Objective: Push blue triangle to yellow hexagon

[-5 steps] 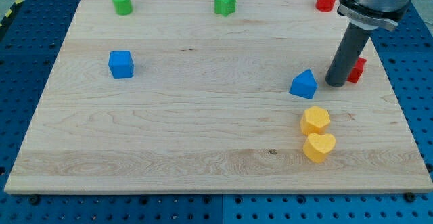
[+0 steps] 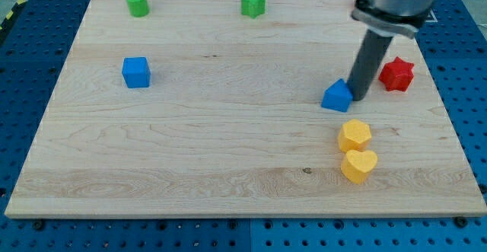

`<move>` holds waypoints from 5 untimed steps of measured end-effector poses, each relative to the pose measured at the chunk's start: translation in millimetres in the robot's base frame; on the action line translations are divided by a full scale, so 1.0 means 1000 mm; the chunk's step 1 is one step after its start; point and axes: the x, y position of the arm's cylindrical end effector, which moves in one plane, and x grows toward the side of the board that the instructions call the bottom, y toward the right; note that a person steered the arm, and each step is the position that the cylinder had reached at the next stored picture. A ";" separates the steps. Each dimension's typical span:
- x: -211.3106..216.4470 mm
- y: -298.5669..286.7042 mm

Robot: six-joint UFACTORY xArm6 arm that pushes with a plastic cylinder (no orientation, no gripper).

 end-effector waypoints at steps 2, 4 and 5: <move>0.004 -0.018; -0.034 -0.038; -0.028 -0.082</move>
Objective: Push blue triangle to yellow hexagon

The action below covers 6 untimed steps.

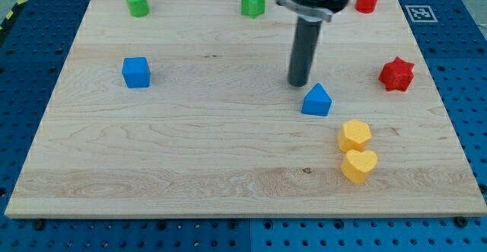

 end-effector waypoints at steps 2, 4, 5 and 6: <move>0.006 -0.003; 0.021 0.018; 0.024 0.027; 0.037 0.028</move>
